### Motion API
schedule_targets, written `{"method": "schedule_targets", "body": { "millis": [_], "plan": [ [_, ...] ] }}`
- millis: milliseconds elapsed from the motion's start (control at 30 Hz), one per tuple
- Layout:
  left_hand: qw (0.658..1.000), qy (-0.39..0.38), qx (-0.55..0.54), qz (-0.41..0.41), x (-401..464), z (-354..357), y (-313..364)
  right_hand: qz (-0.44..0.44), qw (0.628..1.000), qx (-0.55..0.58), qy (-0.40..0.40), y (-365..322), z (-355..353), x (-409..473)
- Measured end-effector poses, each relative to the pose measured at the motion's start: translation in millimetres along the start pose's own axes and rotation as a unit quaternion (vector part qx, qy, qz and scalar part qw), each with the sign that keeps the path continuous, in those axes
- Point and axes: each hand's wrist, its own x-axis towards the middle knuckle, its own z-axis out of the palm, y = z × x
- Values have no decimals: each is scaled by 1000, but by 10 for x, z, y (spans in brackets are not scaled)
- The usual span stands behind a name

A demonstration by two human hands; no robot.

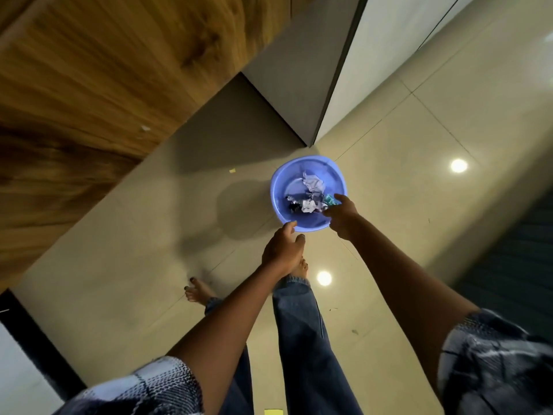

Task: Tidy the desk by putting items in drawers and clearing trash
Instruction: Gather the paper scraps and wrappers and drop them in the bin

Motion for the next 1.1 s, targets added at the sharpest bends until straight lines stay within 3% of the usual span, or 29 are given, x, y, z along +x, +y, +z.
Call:
{"method": "schedule_targets", "body": {
  "millis": [400, 500, 667, 700, 900, 1100],
  "plan": [
    [998, 15, 62, 17, -80, -157, 101, -50, 998, -2, 41, 30, -152, -126],
    [996, 35, 69, 36, -227, -264, 134, -82, 994, -60, 44, 75, -163, -327],
    [996, 47, 72, 33, -534, -370, 82, -165, 935, -310, 54, 296, -167, -750],
    [995, 77, 52, 47, -724, -516, 78, -219, 911, -348, 43, 230, -139, -996],
    [992, 118, -2, 35, -1340, -765, -165, -231, 893, -386, -3, 340, -73, -1638],
    [971, 215, -95, -47, -2052, -930, -807, -297, 809, -507, -12, 275, 114, -2217]
  ]
}}
